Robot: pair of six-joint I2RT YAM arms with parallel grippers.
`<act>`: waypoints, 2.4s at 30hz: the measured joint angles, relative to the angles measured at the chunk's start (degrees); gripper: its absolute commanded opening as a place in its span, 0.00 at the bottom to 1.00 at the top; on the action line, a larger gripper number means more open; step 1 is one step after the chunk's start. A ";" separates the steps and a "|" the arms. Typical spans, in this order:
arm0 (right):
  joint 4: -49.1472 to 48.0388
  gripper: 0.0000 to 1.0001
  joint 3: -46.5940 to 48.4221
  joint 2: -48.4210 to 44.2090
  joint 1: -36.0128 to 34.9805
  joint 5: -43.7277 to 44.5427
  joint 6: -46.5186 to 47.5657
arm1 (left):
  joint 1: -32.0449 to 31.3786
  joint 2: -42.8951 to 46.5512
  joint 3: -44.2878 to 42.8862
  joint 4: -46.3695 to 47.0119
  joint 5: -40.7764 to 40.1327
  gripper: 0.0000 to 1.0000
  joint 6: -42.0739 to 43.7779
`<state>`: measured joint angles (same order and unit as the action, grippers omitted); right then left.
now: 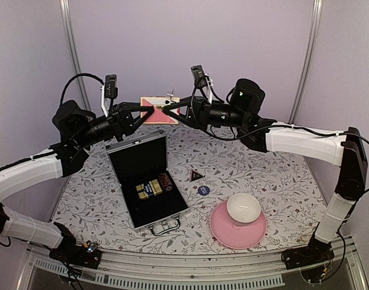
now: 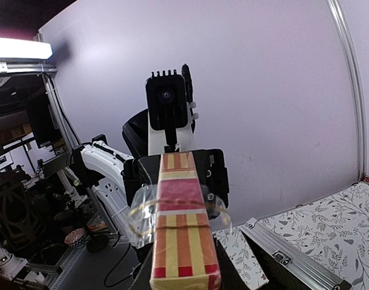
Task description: Pack up texas hold em set
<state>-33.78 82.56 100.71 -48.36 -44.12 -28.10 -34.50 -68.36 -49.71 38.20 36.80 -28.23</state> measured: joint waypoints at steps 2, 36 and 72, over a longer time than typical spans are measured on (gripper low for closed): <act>0.07 0.04 0.00 0.00 -0.02 -0.07 0.48 | 0.00 0.15 0.00 -0.63 -0.02 0.18 0.52; 41.97 0.02 -12.07 -1.07 -2.45 13.35 -6.29 | 28.79 9.09 -8.33 -47.69 -35.71 0.97 18.29; 52.00 0.02 6.32 23.50 -6.16 4.50 -20.74 | 28.79 11.87 -5.60 -49.42 -40.52 0.97 25.05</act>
<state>18.22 88.88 124.20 -54.52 -39.62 -48.84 -5.72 -56.49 -55.31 -11.22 -3.73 -3.18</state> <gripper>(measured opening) 0.195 0.970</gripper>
